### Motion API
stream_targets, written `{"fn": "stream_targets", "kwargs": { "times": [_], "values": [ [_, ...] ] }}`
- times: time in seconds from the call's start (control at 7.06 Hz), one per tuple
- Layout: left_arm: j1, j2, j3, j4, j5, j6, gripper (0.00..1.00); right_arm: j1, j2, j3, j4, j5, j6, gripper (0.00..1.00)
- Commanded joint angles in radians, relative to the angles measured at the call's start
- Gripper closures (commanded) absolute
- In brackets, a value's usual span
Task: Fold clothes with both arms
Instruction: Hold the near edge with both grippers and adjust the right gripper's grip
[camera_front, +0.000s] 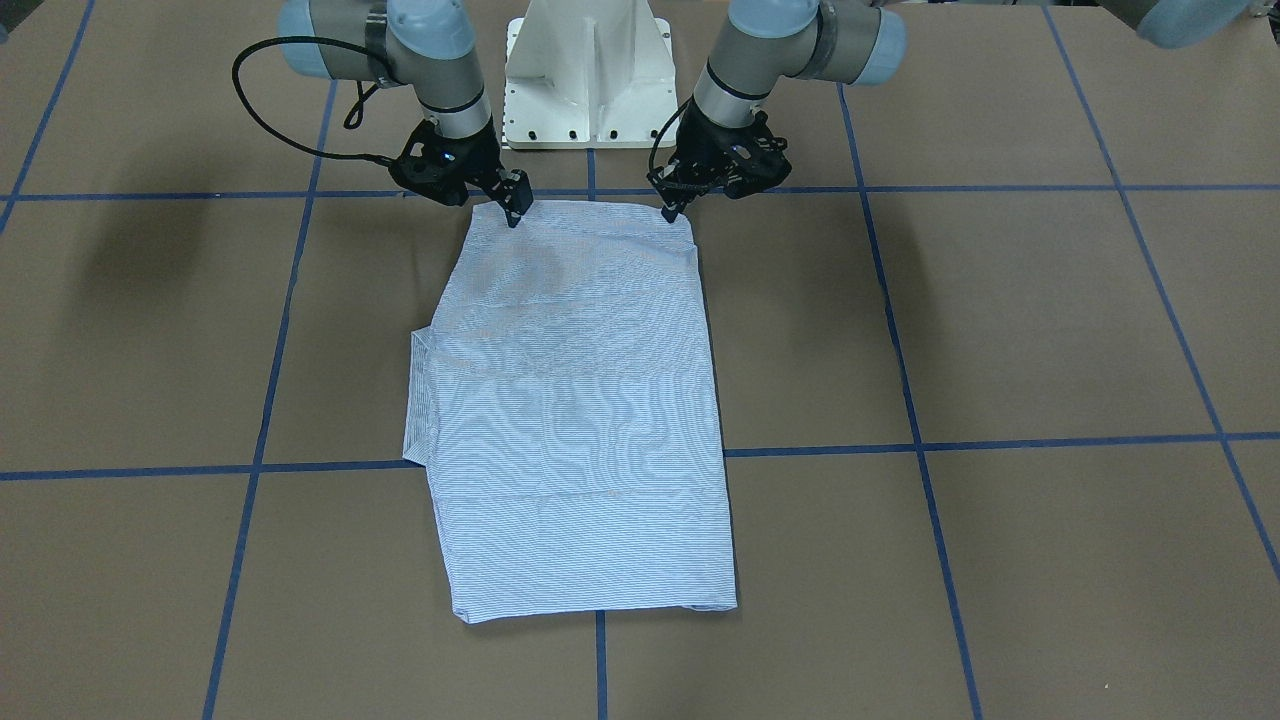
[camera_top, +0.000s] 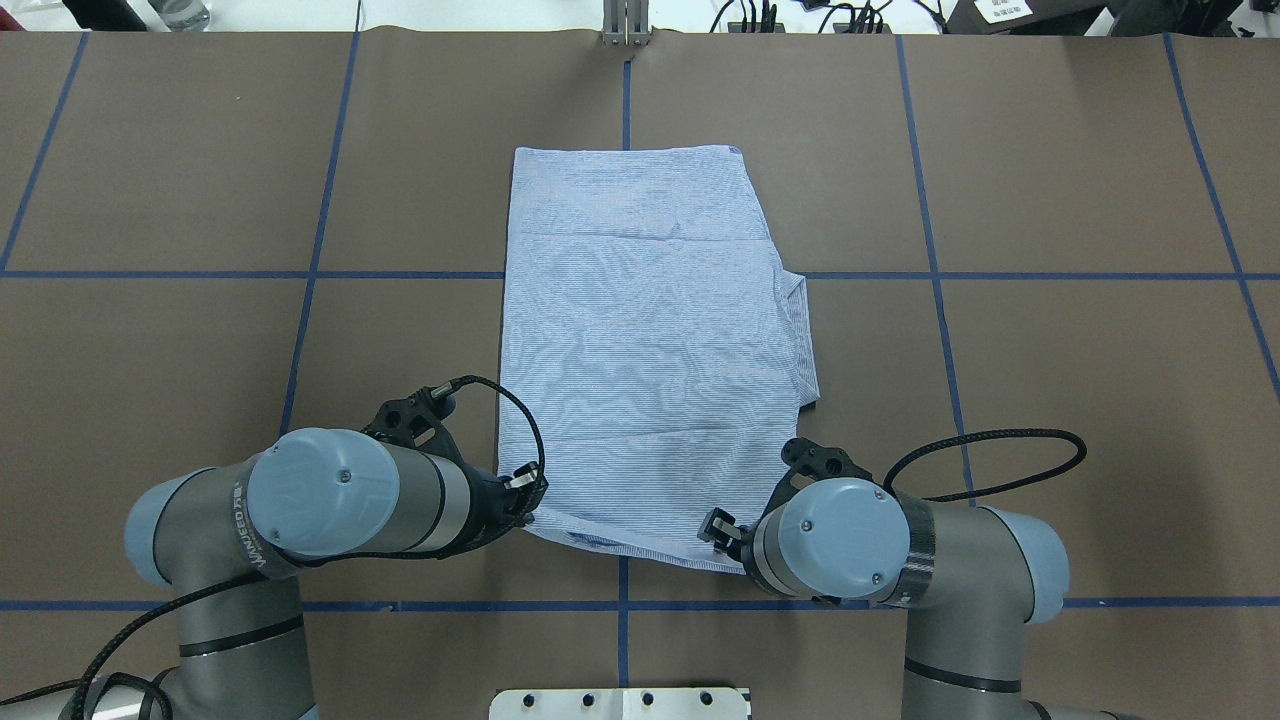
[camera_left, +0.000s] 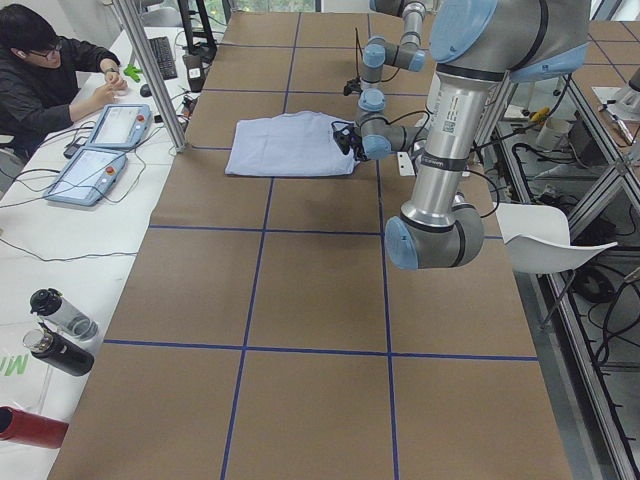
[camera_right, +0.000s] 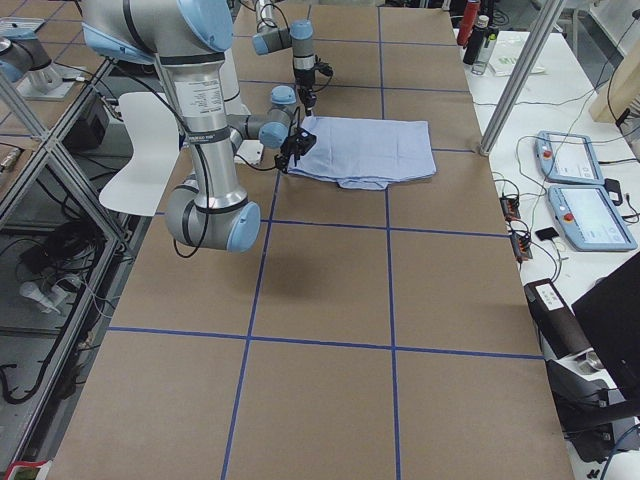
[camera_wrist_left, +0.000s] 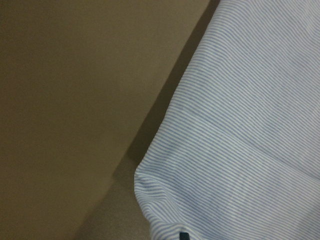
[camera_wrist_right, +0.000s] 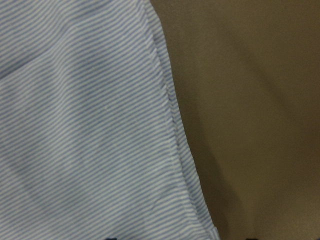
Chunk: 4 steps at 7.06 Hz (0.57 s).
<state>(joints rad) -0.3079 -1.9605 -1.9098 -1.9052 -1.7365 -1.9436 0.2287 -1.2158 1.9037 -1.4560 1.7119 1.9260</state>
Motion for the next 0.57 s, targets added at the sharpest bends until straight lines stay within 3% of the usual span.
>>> {"fn": "stream_targets", "kwargs": {
  "times": [0.0, 0.43],
  "values": [
    [0.0, 0.002, 0.0, 0.0, 0.0, -0.002, 1.0, 0.006, 0.015, -0.006, -0.001, 0.0, -0.004, 0.17],
    [-0.005, 0.002, 0.0, 0.0, 0.0, 0.0, 1.0, 0.009, 0.03, -0.009, -0.001, 0.0, -0.004, 0.22]
  ]
}}
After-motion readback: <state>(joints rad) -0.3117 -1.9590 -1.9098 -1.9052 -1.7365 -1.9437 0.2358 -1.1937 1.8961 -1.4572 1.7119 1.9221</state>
